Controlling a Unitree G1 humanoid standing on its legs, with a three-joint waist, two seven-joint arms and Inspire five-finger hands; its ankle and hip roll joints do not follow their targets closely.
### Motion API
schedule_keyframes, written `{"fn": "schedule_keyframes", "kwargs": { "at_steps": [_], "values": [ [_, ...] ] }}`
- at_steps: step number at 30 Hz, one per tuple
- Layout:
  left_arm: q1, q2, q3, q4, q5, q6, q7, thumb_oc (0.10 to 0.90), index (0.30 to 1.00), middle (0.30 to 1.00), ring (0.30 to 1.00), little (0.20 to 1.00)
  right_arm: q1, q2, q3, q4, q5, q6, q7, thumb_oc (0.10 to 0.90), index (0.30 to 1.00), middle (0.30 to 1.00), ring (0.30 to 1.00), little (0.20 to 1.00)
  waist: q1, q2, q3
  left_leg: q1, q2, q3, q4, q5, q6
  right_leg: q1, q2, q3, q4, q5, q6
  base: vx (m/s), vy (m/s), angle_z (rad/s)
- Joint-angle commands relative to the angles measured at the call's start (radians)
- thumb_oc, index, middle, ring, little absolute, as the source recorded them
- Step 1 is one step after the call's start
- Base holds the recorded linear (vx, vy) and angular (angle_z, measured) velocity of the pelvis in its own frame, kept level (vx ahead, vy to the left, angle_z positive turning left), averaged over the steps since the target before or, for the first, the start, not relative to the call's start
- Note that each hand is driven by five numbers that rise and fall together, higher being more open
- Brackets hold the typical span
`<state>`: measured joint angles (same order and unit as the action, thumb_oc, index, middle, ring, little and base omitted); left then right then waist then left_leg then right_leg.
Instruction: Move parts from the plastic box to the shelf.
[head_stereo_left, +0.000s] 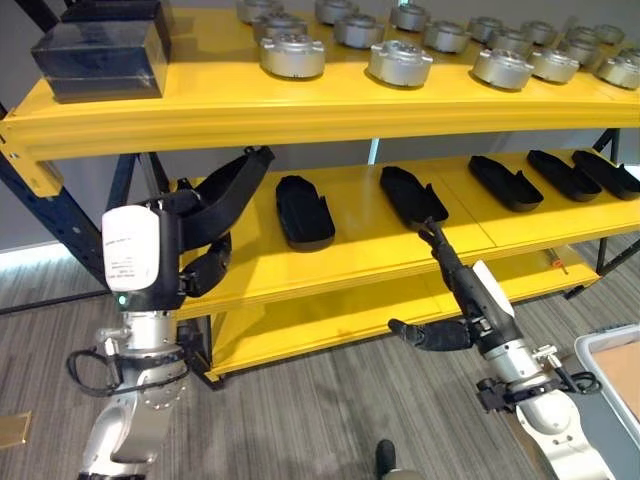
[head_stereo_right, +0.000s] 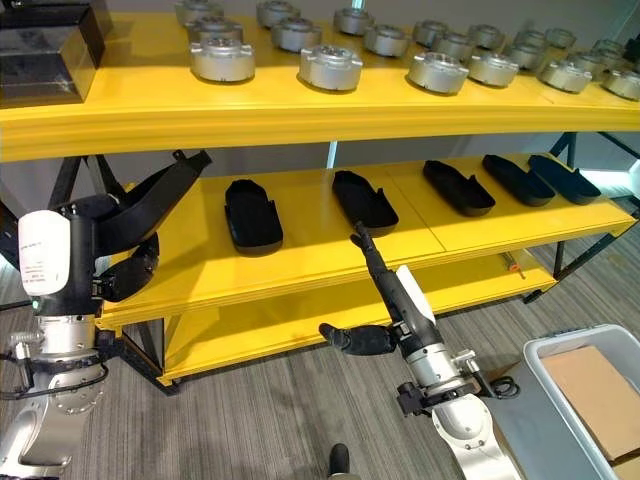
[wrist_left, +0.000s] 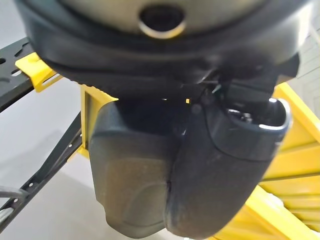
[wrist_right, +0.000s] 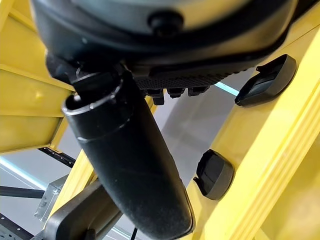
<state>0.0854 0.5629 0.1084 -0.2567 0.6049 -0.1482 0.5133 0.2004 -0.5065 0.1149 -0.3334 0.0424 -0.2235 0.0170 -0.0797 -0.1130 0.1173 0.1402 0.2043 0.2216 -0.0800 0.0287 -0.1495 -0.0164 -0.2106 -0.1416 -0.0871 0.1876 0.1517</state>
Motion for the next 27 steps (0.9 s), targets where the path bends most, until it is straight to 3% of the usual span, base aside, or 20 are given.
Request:
{"fn": "schedule_keyframes", "kwargs": {
  "at_steps": [1, 16, 27],
  "values": [
    [-0.162, 0.035, 0.023, -0.020, 0.037, -0.001, 0.120, 0.400, 0.300, 0.300, 0.300, 0.300, -0.076, -0.031, -0.047, -0.110, 0.065, -0.089, -0.009, 0.900, 1.000, 1.000, 1.000, 1.000, -0.004, -0.002, -0.049, -0.002, 0.042, 0.028, -0.006, 0.001, 0.020, 0.100, -0.044, -0.033, 0.030, -0.124, 0.052, 0.00, 0.000, 0.00],
    [-0.338, 0.036, 0.050, 0.173, 0.063, 0.122, 0.242, 0.400, 0.300, 0.300, 0.300, 0.300, -0.102, -0.074, -0.020, -0.126, 0.079, -0.099, 0.011, 0.900, 1.000, 1.000, 1.000, 1.000, -0.026, 0.012, -0.015, -0.012, 0.066, 0.044, -0.007, 0.020, -0.006, 0.104, -0.024, -0.044, 0.010, -0.120, 0.045, 0.00, -0.009, -0.01],
    [-0.407, 0.057, 0.017, 0.331, 0.057, 0.169, 0.255, 0.400, 0.300, 0.300, 0.300, 0.300, -0.094, -0.092, -0.011, -0.130, 0.092, -0.106, 0.019, 0.900, 1.000, 1.000, 1.000, 1.000, -0.056, 0.020, 0.010, -0.009, 0.072, 0.060, -0.007, 0.022, -0.014, 0.095, -0.020, -0.031, 0.007, -0.117, 0.045, 0.00, -0.004, -0.04]
  ]
}}
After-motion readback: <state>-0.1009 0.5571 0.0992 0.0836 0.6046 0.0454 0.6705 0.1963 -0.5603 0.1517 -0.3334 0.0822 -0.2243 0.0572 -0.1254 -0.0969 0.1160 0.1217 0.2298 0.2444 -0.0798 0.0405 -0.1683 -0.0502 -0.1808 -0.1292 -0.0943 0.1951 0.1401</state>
